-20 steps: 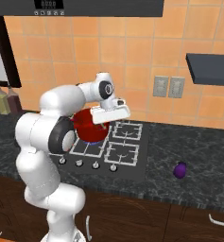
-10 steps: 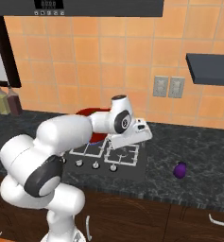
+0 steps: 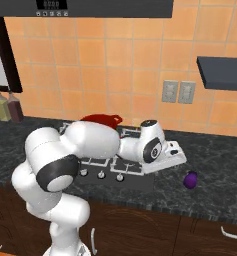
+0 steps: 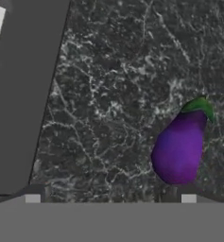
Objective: Put the cucumber and eggplant in the pot. Retrieve the spatula and lightly stir the vegetables in the pot.
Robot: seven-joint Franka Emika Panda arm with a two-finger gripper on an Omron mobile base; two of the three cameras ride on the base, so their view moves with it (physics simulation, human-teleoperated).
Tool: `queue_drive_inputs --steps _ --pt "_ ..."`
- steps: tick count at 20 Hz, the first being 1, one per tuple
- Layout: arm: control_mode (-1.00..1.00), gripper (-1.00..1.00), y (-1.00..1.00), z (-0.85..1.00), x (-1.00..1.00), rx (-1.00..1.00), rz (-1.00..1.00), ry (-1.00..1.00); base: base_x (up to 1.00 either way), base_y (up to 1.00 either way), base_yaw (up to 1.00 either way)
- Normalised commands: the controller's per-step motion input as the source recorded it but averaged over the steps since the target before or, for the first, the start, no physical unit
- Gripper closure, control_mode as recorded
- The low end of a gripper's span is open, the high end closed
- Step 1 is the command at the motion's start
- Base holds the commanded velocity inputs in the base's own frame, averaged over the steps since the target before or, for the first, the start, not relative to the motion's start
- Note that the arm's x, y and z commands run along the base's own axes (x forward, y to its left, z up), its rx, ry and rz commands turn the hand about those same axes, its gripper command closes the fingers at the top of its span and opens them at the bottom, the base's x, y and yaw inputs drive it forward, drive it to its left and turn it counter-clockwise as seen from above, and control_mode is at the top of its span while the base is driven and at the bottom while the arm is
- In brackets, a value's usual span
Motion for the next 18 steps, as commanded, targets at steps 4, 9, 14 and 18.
queue_drive_inputs --steps 4,9,14,18 --pt "-1.0 -1.0 -0.99 -0.06 0.02 0.05 -0.2 0.0 0.0 0.0 0.0" --pt "-1.0 -1.0 -0.7 -0.04 0.0 0.07 -0.24 -0.03 0.0 0.0 0.0" --pt "-1.0 -1.0 -0.13 -0.14 0.0 0.13 -0.13 -0.05 0.0 0.0 0.0" --pt "-1.0 -1.0 0.0 -0.31 0.0 0.17 -0.01 -0.05 0.0 0.0 0.0"
